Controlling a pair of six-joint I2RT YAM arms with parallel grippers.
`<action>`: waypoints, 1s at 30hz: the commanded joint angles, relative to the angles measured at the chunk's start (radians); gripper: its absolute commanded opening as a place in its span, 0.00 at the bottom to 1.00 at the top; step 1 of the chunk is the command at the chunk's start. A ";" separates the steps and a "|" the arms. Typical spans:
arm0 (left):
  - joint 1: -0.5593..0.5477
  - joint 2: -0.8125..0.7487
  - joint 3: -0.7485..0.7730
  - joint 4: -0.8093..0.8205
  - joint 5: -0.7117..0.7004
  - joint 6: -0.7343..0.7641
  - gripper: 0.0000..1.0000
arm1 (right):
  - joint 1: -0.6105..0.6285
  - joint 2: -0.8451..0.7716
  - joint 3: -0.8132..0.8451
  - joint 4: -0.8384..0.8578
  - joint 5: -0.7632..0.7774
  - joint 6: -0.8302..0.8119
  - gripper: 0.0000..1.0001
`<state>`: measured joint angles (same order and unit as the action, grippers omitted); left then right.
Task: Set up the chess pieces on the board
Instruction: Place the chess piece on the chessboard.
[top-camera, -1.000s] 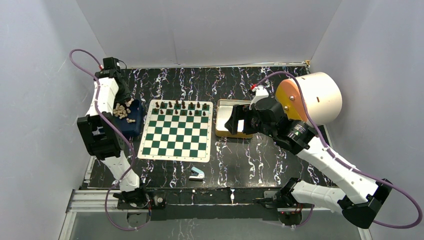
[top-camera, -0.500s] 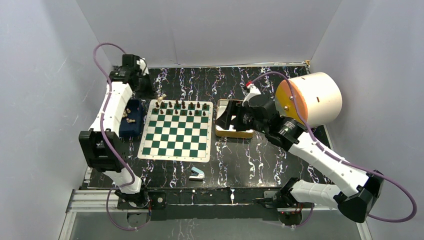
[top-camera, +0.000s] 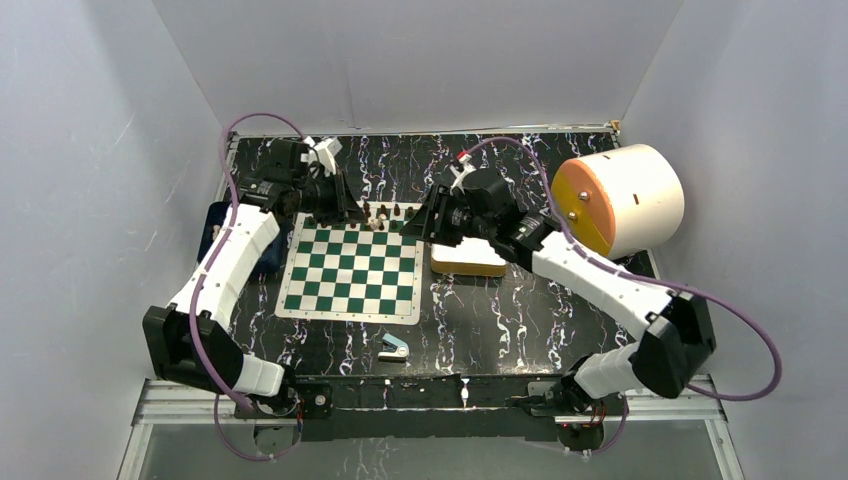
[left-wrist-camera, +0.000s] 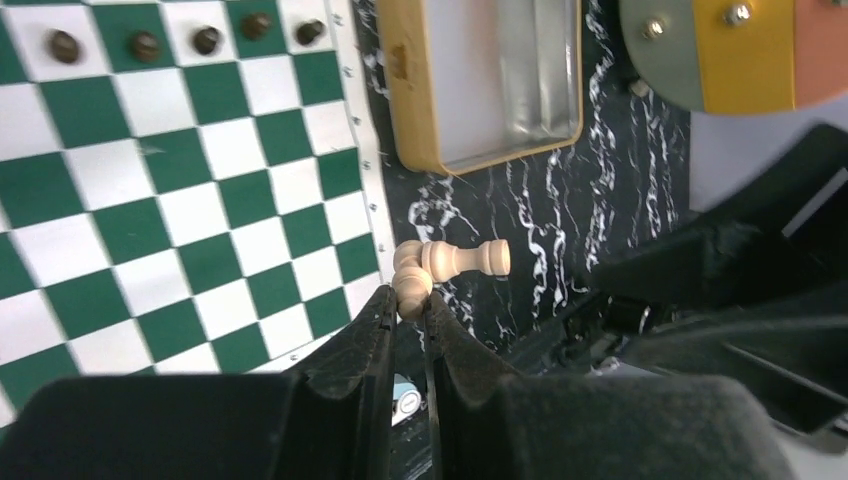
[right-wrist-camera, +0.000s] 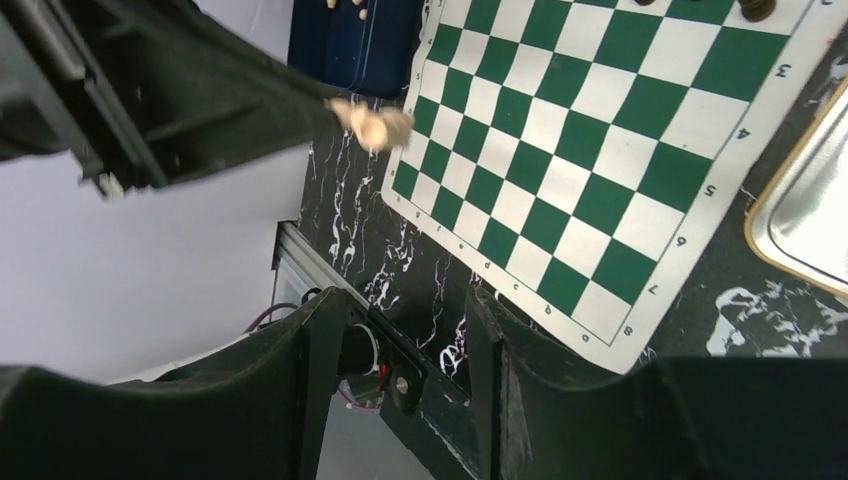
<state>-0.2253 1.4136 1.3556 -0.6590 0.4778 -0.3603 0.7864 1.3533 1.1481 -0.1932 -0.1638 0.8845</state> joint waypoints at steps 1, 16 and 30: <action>-0.050 -0.052 -0.074 0.073 0.100 -0.040 0.00 | -0.009 0.076 0.090 0.107 -0.086 0.031 0.58; -0.067 -0.081 -0.115 0.073 0.140 -0.030 0.00 | -0.010 0.211 0.170 0.091 -0.131 0.030 0.44; -0.068 -0.100 -0.112 0.039 0.137 -0.016 0.00 | -0.010 0.234 0.177 0.054 -0.092 -0.018 0.23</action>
<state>-0.2905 1.3689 1.2495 -0.6052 0.5865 -0.3885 0.7792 1.5711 1.2743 -0.1490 -0.2672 0.9016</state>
